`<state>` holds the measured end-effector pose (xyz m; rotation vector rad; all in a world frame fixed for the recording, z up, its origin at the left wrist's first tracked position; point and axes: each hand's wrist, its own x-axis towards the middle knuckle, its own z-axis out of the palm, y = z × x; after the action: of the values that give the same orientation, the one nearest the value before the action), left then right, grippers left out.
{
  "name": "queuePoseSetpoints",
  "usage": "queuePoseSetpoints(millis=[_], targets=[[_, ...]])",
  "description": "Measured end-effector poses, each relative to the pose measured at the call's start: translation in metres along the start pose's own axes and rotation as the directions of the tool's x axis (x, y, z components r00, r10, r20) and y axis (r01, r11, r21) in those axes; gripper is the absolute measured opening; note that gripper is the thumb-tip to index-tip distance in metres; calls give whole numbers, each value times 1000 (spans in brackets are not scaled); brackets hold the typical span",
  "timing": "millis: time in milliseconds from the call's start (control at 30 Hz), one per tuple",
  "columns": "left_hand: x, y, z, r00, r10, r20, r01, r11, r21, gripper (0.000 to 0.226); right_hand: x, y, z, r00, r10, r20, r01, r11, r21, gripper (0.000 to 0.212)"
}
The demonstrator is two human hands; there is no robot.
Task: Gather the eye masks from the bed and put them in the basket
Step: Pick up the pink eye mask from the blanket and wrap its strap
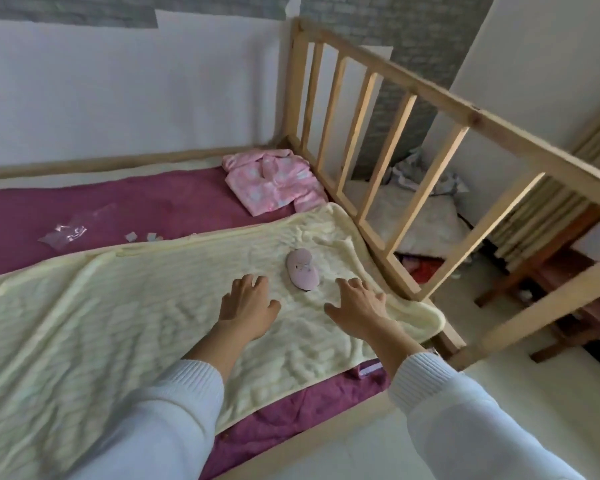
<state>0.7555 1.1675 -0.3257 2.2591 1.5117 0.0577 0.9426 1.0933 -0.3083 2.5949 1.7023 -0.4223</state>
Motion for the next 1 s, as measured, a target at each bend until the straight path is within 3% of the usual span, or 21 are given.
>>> queuePoseSetpoints(millis=[400, 733, 867, 1000], targets=[[179, -79, 161, 945, -128, 300, 142, 990, -25, 55, 204, 17, 142, 965, 1, 263, 0, 1000, -5, 59], [230, -122, 283, 956, -126, 265, 102, 990, 102, 71, 317, 37, 244, 970, -87, 226, 102, 993, -53, 81], [224, -125, 302, 966, -123, 226, 111, 992, 67, 73, 329, 48, 269, 968, -115, 222, 122, 992, -22, 71], [232, -125, 292, 927, -162, 338, 145, 987, 75, 77, 337, 57, 261, 962, -156, 226, 142, 987, 78, 54]])
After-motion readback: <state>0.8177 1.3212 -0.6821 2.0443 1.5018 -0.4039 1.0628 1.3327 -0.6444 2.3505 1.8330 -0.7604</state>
